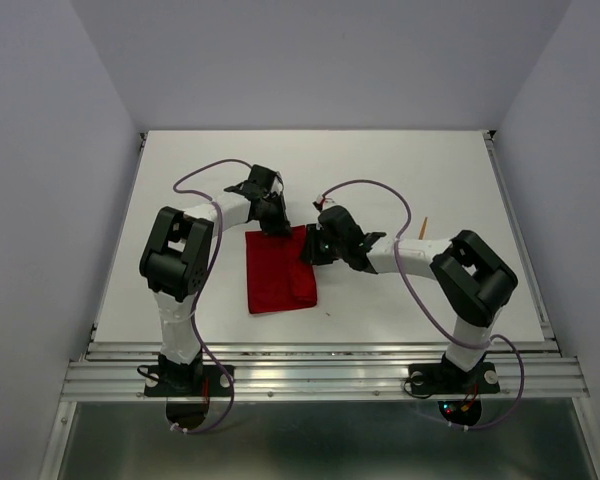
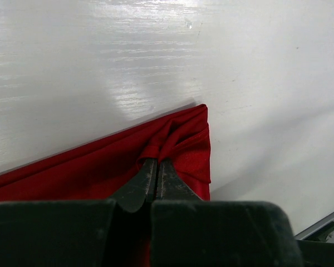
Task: Fold the napkin into a case and place the utensils inside
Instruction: Fold the lower triangle-folded napkin at the center of the board, then smooth out the 2/3-rectangle-folded napkin at the center of the board.
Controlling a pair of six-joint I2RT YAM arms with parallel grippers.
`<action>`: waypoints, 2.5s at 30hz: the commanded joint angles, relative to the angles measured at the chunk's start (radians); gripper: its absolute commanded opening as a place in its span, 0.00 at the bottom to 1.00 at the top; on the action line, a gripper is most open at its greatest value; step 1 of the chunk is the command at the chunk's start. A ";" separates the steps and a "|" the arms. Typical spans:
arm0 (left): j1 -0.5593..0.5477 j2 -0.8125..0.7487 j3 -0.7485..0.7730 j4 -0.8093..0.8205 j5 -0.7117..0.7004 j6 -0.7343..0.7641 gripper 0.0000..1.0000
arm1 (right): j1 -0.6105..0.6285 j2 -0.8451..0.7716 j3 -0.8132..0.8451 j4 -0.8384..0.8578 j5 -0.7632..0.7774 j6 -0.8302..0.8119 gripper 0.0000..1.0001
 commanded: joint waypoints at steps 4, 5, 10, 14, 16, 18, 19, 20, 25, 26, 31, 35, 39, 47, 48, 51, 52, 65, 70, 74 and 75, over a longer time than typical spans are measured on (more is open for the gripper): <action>0.013 0.003 0.046 -0.019 -0.016 0.001 0.00 | 0.020 -0.115 -0.096 0.010 0.022 0.040 0.41; 0.013 0.006 0.047 -0.019 -0.016 0.001 0.00 | 0.020 -0.124 -0.119 0.013 0.022 0.046 0.43; 0.013 0.025 0.056 -0.020 -0.019 -0.002 0.00 | 0.020 -0.158 -0.194 0.054 -0.018 0.118 0.47; 0.014 0.032 0.064 -0.023 -0.020 0.000 0.00 | 0.020 -0.176 -0.267 0.127 -0.053 0.187 0.47; 0.016 0.037 0.066 -0.023 -0.022 0.001 0.00 | 0.020 -0.187 -0.306 0.178 -0.067 0.225 0.46; 0.017 0.043 0.066 -0.022 -0.019 0.001 0.00 | 0.020 -0.185 -0.328 0.216 -0.075 0.253 0.43; 0.019 0.043 0.067 -0.022 -0.017 0.001 0.00 | 0.020 -0.181 -0.336 0.229 -0.078 0.259 0.43; 0.020 0.045 0.067 -0.019 -0.014 0.001 0.00 | 0.020 -0.176 -0.348 0.238 -0.084 0.265 0.42; 0.022 0.049 0.067 -0.016 -0.011 -0.003 0.00 | 0.020 -0.133 -0.362 0.302 -0.115 0.290 0.39; 0.022 0.049 0.067 -0.014 -0.010 -0.003 0.00 | 0.020 -0.121 -0.365 0.309 -0.122 0.293 0.38; 0.023 0.042 0.066 -0.003 -0.004 -0.011 0.00 | 0.020 -0.104 -0.363 0.332 -0.133 0.287 0.22; 0.023 0.032 0.066 0.001 0.000 -0.017 0.00 | 0.020 -0.121 -0.353 0.318 -0.106 0.273 0.05; 0.025 0.026 0.067 0.003 -0.008 -0.022 0.00 | 0.020 -0.141 -0.340 0.277 -0.058 0.256 0.01; 0.025 0.035 0.098 -0.020 -0.010 -0.014 0.00 | 0.020 -0.152 -0.282 0.186 -0.021 0.167 0.05; 0.025 0.034 0.102 -0.025 -0.010 -0.011 0.00 | 0.020 -0.150 -0.271 0.175 -0.027 0.155 0.22; 0.025 0.032 0.124 -0.051 -0.008 -0.003 0.00 | 0.020 -0.139 -0.230 0.122 -0.056 0.119 0.45; 0.025 0.032 0.130 -0.057 -0.008 0.001 0.00 | 0.020 -0.141 -0.219 0.105 -0.060 0.107 0.46; 0.033 0.074 0.184 -0.112 -0.010 0.041 0.00 | 0.051 -0.237 -0.297 0.072 -0.017 0.152 0.48; 0.034 0.091 0.198 -0.118 -0.004 0.055 0.00 | 0.051 -0.245 -0.328 0.115 -0.021 0.188 0.49; 0.039 0.098 0.198 -0.118 0.001 0.058 0.00 | 0.051 -0.225 -0.331 0.141 -0.023 0.204 0.49; 0.040 0.101 0.198 -0.117 0.003 0.058 0.00 | 0.051 -0.218 -0.333 0.152 -0.026 0.207 0.49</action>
